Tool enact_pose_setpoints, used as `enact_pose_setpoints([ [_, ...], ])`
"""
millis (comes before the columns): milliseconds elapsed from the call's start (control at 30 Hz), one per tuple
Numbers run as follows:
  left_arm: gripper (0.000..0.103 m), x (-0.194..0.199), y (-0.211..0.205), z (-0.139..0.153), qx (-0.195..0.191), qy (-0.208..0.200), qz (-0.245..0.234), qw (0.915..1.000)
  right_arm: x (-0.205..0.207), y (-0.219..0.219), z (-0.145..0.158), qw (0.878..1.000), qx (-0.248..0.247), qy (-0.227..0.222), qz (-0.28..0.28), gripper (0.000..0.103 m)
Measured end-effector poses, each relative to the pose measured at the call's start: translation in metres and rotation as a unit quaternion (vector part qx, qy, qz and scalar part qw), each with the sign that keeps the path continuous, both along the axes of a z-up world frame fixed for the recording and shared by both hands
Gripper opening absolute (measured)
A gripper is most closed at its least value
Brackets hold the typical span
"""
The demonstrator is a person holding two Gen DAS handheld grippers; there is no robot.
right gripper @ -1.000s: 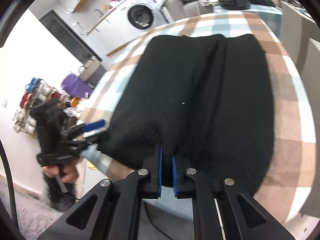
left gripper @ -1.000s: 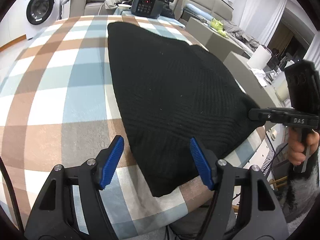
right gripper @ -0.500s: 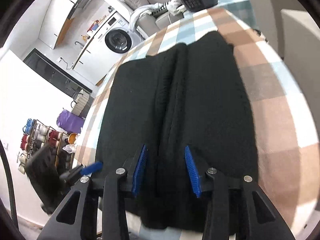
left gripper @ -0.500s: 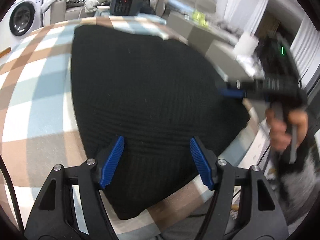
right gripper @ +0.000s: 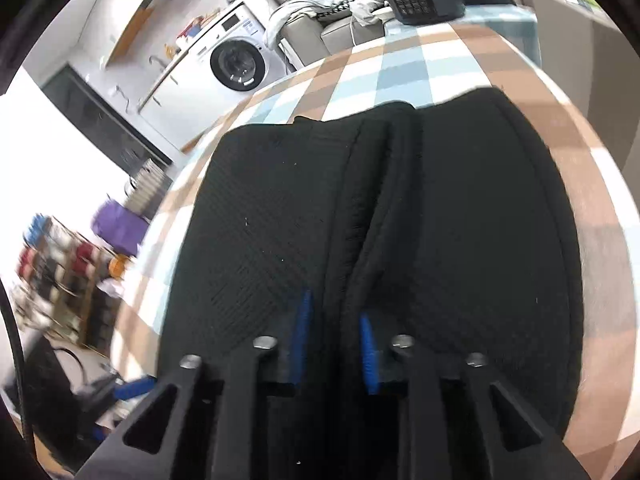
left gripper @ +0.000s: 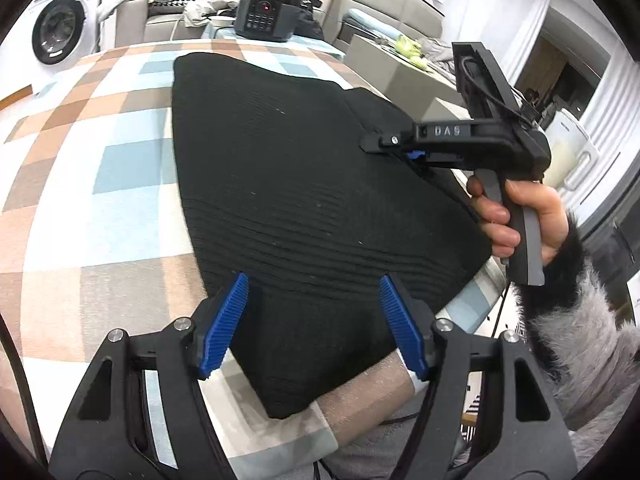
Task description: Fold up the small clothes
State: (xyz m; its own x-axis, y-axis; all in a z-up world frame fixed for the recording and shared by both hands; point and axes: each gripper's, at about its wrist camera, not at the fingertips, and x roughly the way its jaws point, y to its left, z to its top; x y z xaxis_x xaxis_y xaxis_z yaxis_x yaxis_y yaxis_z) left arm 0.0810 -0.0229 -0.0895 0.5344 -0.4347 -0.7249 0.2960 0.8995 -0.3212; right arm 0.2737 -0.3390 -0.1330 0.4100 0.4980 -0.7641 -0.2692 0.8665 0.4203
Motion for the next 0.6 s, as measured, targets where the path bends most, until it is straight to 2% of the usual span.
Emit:
enact_pose_setpoints([
  [100,0.066,0.002,0.007,0.002,-0.013,0.002,0.011,0.9999,-0.009,0.004,0.019,0.999,-0.018,-0.036,0.01,0.009],
  [200,0.066,0.005,0.018,0.007,-0.067,0.011,0.018,0.9975,-0.028,-0.001,0.062,0.995,-0.023,-0.096,0.005,0.009],
  [300,0.066,0.007,0.031,0.012,-0.084,0.008,0.037,0.9958,-0.037,-0.019,0.087,0.99,-0.06,-0.128,-0.028,0.009],
  [367,0.066,0.008,0.036,0.012,-0.082,0.006,0.046,0.9955,-0.029,-0.036,0.075,0.99,-0.082,-0.102,-0.058,0.009],
  [433,0.066,0.011,0.039,0.009,-0.085,0.013,0.05,0.995,-0.011,-0.051,0.049,0.993,-0.078,-0.042,-0.077,0.01],
  [500,0.066,0.01,0.041,0.007,-0.082,0.018,0.053,0.9951,-0.007,-0.06,0.031,0.994,-0.073,-0.009,-0.087,0.01],
  [567,0.066,0.009,0.042,0.005,-0.075,0.021,0.056,0.9954,-0.014,-0.06,0.03,0.994,-0.061,-0.012,-0.09,0.014],
  [600,0.066,0.007,0.043,0.003,-0.072,0.023,0.057,0.9955,-0.018,-0.061,0.031,0.994,-0.053,-0.016,-0.092,0.02],
])
